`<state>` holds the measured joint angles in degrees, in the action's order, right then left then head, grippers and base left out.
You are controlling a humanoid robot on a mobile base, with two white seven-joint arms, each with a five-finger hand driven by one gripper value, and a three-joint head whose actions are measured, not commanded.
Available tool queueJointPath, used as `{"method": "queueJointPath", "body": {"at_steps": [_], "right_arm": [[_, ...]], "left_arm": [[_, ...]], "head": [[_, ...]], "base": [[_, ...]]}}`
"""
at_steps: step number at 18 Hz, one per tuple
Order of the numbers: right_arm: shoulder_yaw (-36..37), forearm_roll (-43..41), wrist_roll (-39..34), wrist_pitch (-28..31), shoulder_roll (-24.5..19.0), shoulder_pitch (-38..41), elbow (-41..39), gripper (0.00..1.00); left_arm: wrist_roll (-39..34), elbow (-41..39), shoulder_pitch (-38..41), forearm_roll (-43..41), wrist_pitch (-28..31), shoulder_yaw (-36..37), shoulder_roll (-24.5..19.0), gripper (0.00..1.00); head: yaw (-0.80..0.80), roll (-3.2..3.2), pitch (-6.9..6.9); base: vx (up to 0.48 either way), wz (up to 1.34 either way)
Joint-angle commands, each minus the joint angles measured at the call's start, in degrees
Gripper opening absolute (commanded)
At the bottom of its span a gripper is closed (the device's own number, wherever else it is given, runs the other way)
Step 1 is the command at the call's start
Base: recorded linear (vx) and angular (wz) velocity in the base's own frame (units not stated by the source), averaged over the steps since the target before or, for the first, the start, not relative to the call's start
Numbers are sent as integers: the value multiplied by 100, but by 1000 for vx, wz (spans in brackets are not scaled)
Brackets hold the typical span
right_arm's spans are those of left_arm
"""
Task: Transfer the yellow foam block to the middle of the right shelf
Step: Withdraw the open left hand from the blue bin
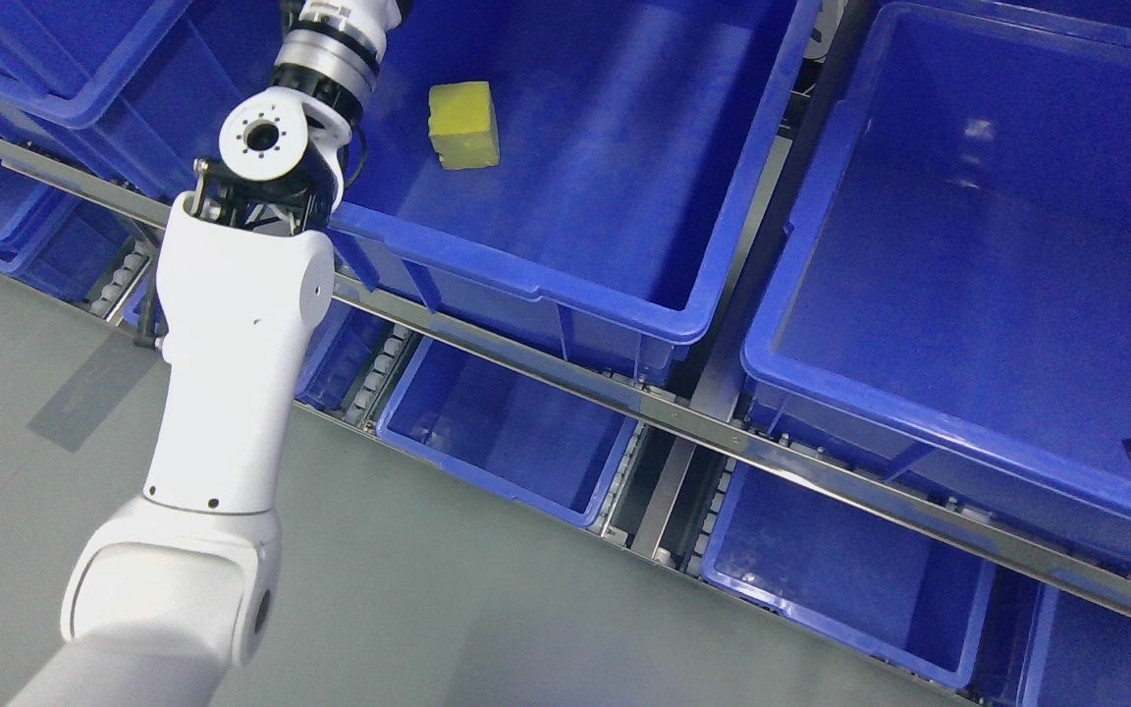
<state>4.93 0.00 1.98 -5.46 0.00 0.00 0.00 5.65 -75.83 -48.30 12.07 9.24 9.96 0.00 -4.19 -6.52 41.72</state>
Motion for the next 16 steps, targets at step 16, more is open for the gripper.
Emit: {"method": "queueJointPath", "body": {"at_steps": [16], "right_arm": [[-1, 18, -5, 2, 100, 9, -100, 100]], "left_arm": [[-38, -2049, 1235, 656, 139, -582, -100, 100]], "head": [[0, 0, 1]], "base": [[0, 0]]}}
